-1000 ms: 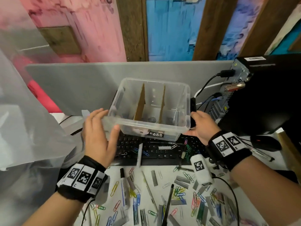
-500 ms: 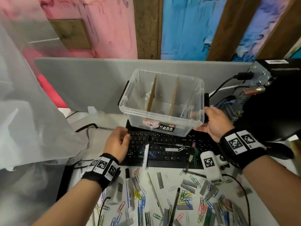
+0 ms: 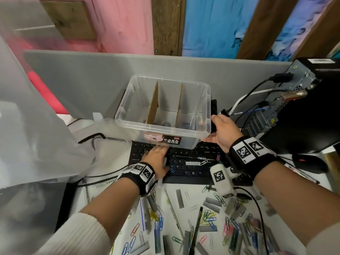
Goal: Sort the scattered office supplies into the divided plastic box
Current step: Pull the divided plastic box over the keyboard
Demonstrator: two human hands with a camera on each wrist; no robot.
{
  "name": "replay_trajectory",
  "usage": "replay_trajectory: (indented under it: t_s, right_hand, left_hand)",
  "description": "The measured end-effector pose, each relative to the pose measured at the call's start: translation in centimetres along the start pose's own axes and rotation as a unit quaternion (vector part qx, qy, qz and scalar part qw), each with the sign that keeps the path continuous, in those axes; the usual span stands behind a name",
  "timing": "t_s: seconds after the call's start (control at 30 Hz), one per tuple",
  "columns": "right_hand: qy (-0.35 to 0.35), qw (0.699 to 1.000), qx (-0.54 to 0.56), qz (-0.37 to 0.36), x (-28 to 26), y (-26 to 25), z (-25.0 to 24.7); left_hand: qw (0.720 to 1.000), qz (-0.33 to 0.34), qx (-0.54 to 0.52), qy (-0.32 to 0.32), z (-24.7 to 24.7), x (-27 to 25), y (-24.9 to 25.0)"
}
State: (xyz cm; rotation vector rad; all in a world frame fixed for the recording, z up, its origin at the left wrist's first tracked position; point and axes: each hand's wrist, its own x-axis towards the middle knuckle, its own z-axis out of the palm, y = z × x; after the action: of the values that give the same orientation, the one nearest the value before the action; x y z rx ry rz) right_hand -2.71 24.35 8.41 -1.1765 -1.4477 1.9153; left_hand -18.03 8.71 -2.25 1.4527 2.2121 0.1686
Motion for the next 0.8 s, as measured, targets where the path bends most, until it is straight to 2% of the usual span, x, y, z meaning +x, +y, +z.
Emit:
replay_trajectory:
  t_s: [0.4,0.5,0.6,0.7,0.8]
  right_hand:
    - [-0.003,1.0,0.006,0.0,0.4,1.0,-1.0]
    - [-0.004,1.0,0.009,-0.003,0.4,1.1,-1.1]
    - [-0.008,1.0,0.007,-0.004,0.6,1.1,-1.1]
    - [-0.018,1.0,0.012,-0.001,1.0,1.2,-0.8]
    - [-0.036,0.999,0.021,0.003,1.5,1.7,0.0]
  left_hand:
    - [0.995,0.024,-0.099,0.003,1.1,-3.6,-0.7]
    - [0.996,0.025,-0.08,0.035,0.8,-4.6,-1.1]
    - [0.997,-0.003,0.005,0.071,0.3,-5.3,-2.2]
    - [0.995,-0.064,0.051,0.053,-0.4,-5.8,-3.3]
    - [0.995,-0.074,0.05,0.031,-0.5,-6.0,-3.9]
